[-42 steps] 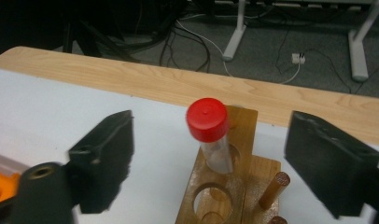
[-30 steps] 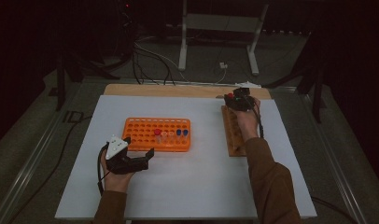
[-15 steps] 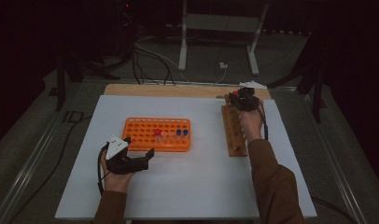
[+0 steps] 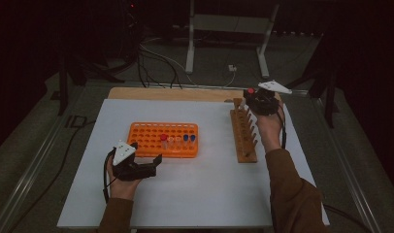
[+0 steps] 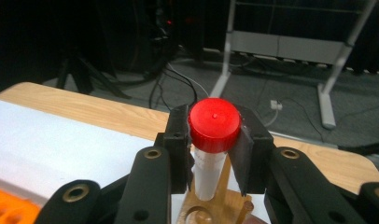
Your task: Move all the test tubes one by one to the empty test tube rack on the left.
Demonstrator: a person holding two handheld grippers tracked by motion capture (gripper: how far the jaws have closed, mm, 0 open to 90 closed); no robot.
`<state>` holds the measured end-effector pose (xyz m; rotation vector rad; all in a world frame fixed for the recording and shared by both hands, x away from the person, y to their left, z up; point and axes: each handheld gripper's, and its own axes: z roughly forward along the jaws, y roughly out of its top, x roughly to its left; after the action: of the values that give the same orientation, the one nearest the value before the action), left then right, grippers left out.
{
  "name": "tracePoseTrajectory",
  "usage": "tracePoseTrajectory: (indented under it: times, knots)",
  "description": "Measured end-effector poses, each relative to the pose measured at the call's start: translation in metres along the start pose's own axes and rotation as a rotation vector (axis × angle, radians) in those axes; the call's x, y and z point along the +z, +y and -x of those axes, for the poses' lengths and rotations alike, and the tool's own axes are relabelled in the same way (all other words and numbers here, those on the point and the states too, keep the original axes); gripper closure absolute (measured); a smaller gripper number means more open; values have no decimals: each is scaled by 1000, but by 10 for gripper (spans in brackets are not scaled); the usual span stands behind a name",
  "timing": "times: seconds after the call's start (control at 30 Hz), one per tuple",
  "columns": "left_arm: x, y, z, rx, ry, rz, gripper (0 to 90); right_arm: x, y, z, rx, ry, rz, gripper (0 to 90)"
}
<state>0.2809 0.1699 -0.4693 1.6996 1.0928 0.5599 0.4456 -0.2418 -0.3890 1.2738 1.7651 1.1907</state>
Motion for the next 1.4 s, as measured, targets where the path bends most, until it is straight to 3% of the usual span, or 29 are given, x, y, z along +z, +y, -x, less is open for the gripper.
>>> tracePoseTrajectory:
  times: [0.33, 0.6, 0.77, 0.97, 1.13, 1.4]
  knots:
    - [5, 5, 16, 48, -5, 4, 5, -30, -9, -17, -36, 105, 14, 706]
    - [14, 10, 35, 108, -31, -14, 5, -41, -25, -28, -25, 180, -20, 707]
    - [19, 19, 48, 133, -57, 1, 10, -49, -32, -38, -27, 224, -40, 706]
    - [30, 27, 69, 176, -109, -1, 66, -63, -39, -53, -11, 304, -47, 706]
    - [41, 31, 86, 210, -136, -16, 89, -73, -46, -68, -37, 365, -72, 706]
    - [64, 38, 108, 254, -163, -38, 257, -81, -54, -99, -80, 467, -106, 705]
